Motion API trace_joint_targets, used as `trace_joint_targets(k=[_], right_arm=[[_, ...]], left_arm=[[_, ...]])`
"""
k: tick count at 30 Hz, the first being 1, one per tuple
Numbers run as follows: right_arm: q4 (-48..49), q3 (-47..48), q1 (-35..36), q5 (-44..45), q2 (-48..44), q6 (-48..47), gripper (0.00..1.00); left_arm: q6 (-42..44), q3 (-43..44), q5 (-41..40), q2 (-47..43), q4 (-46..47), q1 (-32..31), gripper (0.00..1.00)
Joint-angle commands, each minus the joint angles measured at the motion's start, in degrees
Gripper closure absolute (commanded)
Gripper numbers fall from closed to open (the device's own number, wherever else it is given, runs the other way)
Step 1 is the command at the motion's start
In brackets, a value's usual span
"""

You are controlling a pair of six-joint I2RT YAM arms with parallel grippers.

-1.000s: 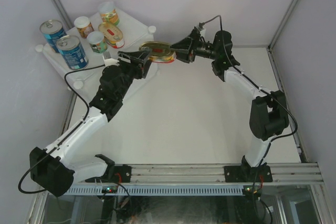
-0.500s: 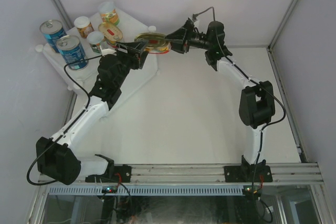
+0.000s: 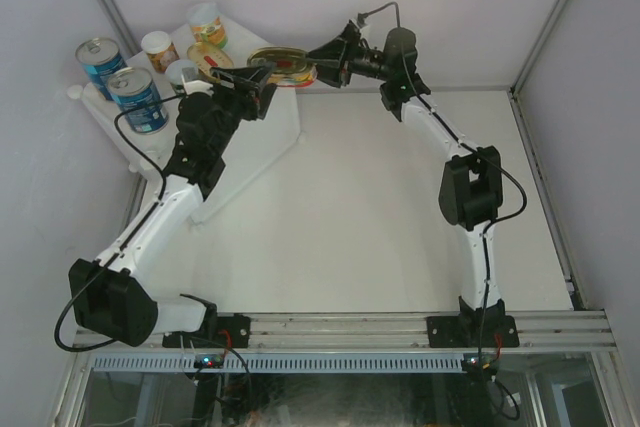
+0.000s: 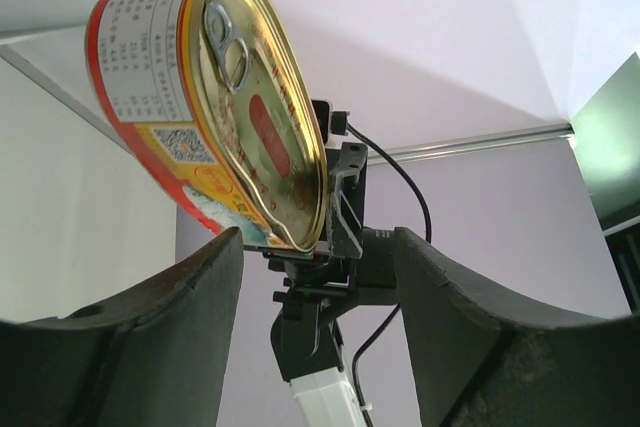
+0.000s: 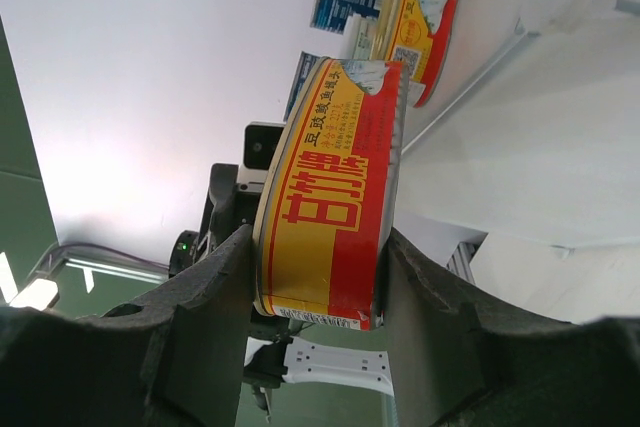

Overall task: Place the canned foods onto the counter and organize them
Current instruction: Place the canned food on the counter.

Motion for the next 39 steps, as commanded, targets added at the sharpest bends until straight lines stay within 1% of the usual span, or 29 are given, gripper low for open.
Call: trace_joint_targets(k=[1, 6, 14, 30, 39], right_arm=[[2.7, 7.4, 0.4, 1.9, 0.8, 2.7, 1.0], [0.3, 13.6, 0.8, 2.6, 4.7, 3.1, 1.0], [-1.8, 19.9, 1.5, 5.0, 9.4, 3.7, 1.0], [-3.8, 23.1, 5.2, 15.5, 12.8, 1.5, 1.0], [-3.1, 22.3, 6.6, 21.7, 13.0, 0.3, 1.0]], left_arm=[[1.1, 4.2, 2.1, 0.1, 2.0, 1.1, 0.34], [1.0, 4.6, 2.8, 0.0, 1.6, 2.1, 0.34], [0.7, 4.7, 4.0, -0.9, 1.4, 3.4, 0.34], [0.4, 2.4, 6.2, -6.4, 0.7, 5.7, 0.34], [0.3, 3.2, 6.4, -6.5, 1.0, 6.8, 0.34]])
